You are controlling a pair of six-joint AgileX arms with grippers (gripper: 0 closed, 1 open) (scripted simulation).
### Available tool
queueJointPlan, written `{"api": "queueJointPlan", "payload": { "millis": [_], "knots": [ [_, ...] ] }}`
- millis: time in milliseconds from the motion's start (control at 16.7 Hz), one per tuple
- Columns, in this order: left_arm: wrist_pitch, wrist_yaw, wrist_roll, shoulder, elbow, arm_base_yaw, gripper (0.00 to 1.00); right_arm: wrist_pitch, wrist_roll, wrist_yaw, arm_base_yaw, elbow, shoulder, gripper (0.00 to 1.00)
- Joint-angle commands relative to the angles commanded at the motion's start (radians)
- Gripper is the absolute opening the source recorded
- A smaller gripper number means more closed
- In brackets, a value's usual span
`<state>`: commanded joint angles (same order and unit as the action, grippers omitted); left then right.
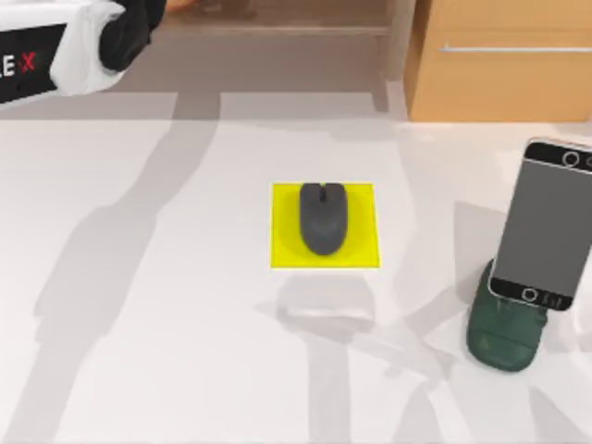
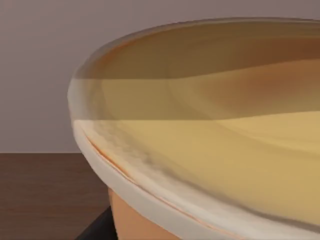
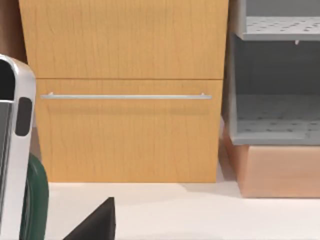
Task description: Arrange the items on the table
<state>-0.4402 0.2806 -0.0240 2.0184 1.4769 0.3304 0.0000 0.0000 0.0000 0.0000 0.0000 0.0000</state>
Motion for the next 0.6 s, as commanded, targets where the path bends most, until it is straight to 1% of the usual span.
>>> {"api": "queueJointPlan", "payload": {
  "millis": [120,600],
  "knots": [
    [0.0,0.0,0.0,0.0,0.0,0.0,0.0,0.0,0.0,0.0,0.0,0.0,0.0,1.0],
    [0.0,0.0,0.0,0.0,0.0,0.0,0.6,0.0,0.0,0.0,0.0,0.0,0.0,1.0]
  ]
}}
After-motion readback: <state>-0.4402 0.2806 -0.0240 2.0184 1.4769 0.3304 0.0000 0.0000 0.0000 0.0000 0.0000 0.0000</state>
